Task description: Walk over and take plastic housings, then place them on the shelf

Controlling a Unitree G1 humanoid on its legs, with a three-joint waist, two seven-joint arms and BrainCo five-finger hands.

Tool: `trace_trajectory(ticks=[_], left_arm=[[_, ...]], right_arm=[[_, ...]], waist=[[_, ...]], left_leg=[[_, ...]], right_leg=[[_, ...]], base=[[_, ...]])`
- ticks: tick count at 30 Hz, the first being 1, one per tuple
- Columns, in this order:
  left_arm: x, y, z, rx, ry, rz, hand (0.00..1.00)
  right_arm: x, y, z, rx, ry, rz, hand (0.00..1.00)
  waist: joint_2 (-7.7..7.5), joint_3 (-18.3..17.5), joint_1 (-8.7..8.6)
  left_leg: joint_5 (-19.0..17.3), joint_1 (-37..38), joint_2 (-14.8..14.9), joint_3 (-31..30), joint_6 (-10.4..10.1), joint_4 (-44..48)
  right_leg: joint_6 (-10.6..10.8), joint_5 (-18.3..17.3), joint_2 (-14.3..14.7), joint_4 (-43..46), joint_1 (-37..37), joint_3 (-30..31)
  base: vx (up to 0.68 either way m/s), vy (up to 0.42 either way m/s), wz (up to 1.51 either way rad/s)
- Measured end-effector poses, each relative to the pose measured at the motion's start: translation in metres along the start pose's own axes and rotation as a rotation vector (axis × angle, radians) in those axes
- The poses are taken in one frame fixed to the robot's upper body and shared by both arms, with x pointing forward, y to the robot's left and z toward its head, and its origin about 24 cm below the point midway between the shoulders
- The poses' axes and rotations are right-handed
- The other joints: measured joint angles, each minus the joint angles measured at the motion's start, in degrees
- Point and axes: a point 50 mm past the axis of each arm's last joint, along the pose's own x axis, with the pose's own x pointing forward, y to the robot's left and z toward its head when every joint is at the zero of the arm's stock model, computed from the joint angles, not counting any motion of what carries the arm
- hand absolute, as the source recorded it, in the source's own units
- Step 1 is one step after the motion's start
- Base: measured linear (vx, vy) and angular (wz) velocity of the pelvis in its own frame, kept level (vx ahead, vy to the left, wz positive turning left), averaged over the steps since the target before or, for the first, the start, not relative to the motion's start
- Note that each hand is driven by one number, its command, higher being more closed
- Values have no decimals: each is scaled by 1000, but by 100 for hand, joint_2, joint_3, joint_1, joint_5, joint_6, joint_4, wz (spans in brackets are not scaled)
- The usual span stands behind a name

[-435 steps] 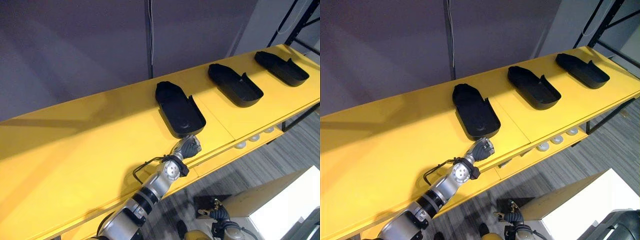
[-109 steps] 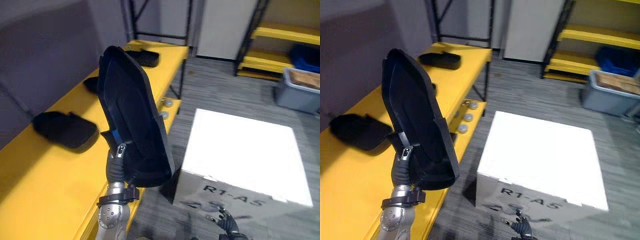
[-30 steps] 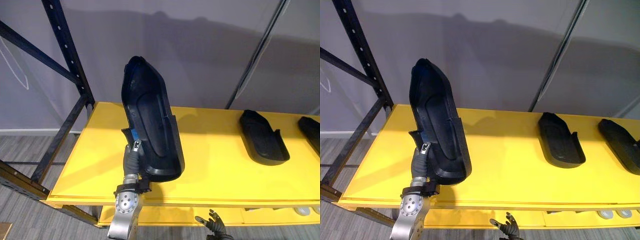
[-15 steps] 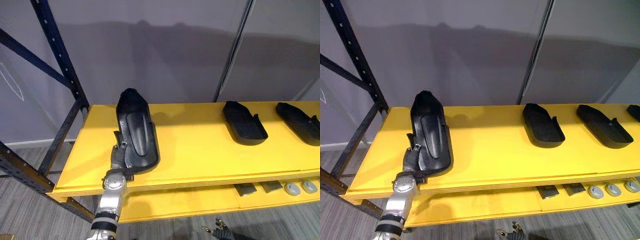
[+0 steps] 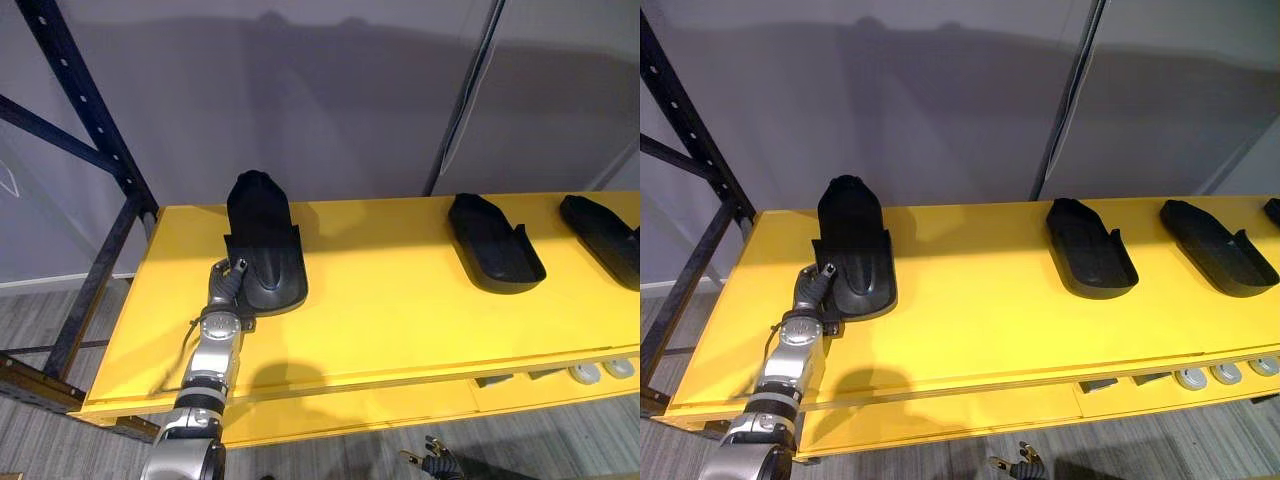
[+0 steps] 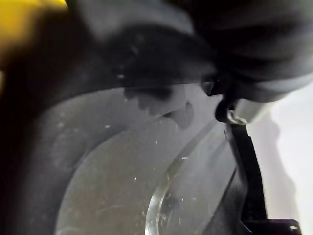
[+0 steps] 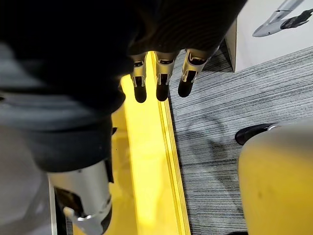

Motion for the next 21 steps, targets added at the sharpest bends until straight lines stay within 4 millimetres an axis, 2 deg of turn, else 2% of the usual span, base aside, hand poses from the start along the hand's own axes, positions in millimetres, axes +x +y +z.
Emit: trace_trajectory(ticks=[14, 19, 21], left_arm=[[4, -3, 15, -31, -36, -9, 0], [-10, -2, 32, -107, -149, 21, 0], [-14, -3, 33, -120, -163, 19, 0]], right_arm=[[-1, -7, -5, -11, 18, -15, 0], [-2, -9, -8, -14, 28, -19, 0], [-3, -9, -9, -13, 30, -20, 0]], waist=[[-128, 256, -34], [-122, 271, -1], [-122, 271, 41]], left_leg=[[-83, 88, 2, 14, 1, -28], [-67, 54, -14, -3, 10, -27], [-45, 70, -14, -9, 14, -26]], right_leg=[[-51, 27, -21, -19, 19, 11], [-47, 28, -30, -54, 29, -2], [-29, 39, -29, -50, 61, -14]], base=[[-71, 17, -3], [-13, 2, 3], [63, -9, 2]])
